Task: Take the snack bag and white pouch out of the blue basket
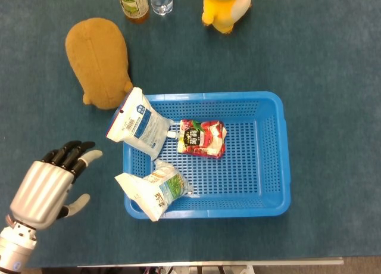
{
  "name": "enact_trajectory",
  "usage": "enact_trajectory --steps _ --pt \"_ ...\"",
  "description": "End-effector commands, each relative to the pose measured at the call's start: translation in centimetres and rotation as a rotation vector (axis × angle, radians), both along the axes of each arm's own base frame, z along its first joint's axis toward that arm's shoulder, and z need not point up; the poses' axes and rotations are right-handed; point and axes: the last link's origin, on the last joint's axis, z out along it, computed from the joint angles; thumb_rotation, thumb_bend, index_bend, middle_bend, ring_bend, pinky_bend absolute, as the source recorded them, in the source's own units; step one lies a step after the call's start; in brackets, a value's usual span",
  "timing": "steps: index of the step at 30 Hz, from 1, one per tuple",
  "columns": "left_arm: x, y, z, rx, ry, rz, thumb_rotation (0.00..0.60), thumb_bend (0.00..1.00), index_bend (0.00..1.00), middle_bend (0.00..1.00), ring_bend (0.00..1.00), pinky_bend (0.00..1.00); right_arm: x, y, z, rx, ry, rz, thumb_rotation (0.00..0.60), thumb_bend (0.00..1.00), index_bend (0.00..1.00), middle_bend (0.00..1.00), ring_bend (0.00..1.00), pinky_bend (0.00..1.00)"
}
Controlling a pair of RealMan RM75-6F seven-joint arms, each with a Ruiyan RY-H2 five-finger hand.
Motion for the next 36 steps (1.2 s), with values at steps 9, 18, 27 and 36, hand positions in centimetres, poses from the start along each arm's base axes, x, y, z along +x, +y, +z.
enact_trajectory --steps 9,18,27,36 --pt "0.4 -0.1 -1.1 -0.033 -0.030 -0.011 0.600 0.20 0.20 0.17 0.16 0.34 -0.2 0.8 0.3 -0.005 0.011 -0.021 0.600 0.08 0.25 0.32 0.28 0.46" --pt "1.5 0.0 -1.6 -0.045 -0.053 -0.057 0.600 0.20 0.20 0.17 0.16 0.34 -0.4 1.0 0.4 -0.006 0.005 -0.028 0.600 0.08 0.25 0.32 0.28 0.46" --pt "2.4 0.3 -2.6 -0.085 -0.049 -0.120 0.600 0.20 0.21 0.17 0.16 0.34 -1.0 1.2 0.6 -0.004 0.004 -0.041 0.600 0.08 0.25 0.32 0.28 0.46" --pt "3.1 0.7 -3.6 -0.118 -0.066 -0.149 0.600 0.20 0.21 0.17 0.16 0.34 -1.5 1.4 1.0 -0.010 -0.007 -0.044 0.600 0.08 0.25 0.32 0.28 0.46"
